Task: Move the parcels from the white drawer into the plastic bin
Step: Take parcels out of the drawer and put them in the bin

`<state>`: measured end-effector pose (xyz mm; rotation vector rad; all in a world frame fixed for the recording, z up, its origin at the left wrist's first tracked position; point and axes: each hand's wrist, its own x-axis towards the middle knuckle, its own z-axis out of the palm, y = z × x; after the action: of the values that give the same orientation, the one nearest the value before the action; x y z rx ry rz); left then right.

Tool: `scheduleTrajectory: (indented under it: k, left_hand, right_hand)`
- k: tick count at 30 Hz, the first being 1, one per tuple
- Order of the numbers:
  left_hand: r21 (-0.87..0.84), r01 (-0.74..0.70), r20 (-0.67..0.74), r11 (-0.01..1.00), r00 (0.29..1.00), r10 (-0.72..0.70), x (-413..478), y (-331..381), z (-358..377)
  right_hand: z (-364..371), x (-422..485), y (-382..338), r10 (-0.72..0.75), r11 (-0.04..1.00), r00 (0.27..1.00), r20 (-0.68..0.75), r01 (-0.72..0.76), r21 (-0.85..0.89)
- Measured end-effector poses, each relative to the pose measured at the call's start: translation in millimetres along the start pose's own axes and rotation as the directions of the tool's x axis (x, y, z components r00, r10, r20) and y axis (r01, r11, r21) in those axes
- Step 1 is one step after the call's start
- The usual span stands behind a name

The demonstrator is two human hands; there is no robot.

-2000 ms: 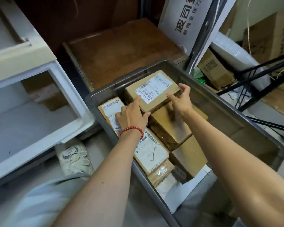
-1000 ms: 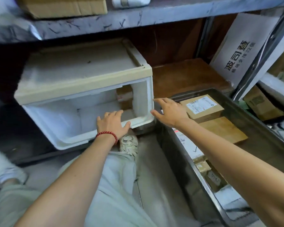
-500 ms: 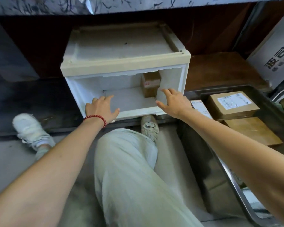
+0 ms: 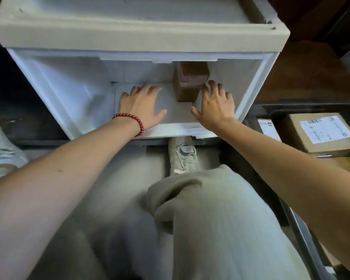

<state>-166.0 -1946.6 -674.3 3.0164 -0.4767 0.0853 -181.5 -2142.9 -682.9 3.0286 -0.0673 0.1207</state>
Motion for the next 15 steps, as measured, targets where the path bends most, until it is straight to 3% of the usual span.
scheduleTrajectory:
  k: [3,7,12,15]
  left_hand:
    - [0.008,-0.039,0.015,0.999,0.999,0.038,31,1,20]
    - [-0.02,0.01,0.065,1.0,0.998,-0.009,68,-5,47]
    - [-0.073,0.07,0.023,0.995,0.997,-0.068,98,-13,73]
    - [-0.091,0.072,0.001,0.993,0.997,-0.072,107,-20,83]
  right_hand:
    - [18,34,4,0.011,1.0,1.0,-0.005,-0.011,-0.016]
    - [38,80,2,0.073,0.997,0.997,0.002,-0.073,0.039]
    - [62,120,-11,0.081,0.991,0.994,-0.077,-0.072,0.116]
    - [69,130,-22,0.198,0.965,0.978,-0.072,-0.182,0.187]
